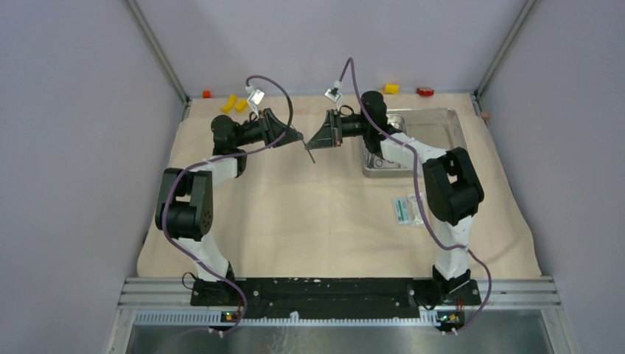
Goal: Open and lay out the surgical kit
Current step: Place the medical item in the surgical kit.
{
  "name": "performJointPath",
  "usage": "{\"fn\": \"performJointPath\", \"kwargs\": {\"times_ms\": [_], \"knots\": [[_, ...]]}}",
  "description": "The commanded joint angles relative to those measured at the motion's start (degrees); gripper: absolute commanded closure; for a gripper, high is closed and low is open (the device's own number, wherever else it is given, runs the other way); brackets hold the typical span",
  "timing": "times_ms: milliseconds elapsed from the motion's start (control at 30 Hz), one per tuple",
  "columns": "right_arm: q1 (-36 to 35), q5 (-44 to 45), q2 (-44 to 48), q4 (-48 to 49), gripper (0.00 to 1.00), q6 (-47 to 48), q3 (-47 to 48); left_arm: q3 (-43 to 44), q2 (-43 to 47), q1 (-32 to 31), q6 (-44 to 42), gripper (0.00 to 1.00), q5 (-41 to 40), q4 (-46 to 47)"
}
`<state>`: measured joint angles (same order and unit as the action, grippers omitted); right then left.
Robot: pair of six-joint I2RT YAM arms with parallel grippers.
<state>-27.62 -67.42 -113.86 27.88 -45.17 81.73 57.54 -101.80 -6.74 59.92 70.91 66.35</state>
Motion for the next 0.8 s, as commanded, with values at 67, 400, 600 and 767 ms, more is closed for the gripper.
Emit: {"fn": "performJointPath", "kwargs": {"times_ms": [67,400,600,767], "knots": [[-0.16,-0.62,-1.45,2.98,1.0,-0.97,0.59,0.57,0.02,0.06,1.46,0.8,1.05,5.64],[-0.16,-0.74,-1.99,-0.89,1.0,1.66,1.79,-0.61,0.74,0.13,1.58,0.99,1.13,6.22],[-0.09,-0.44,-0.95,-5.64,0.91,5.85,2.54,-1.05,3.96,0.24,-8.27,1.0,0.14,-5.76],[-0.08,1.7,1.53,-16.18,0.81,15.86,3.78,0.49,10.04,0.24,-28.44,1.0,-5.31,-30.97]]}}
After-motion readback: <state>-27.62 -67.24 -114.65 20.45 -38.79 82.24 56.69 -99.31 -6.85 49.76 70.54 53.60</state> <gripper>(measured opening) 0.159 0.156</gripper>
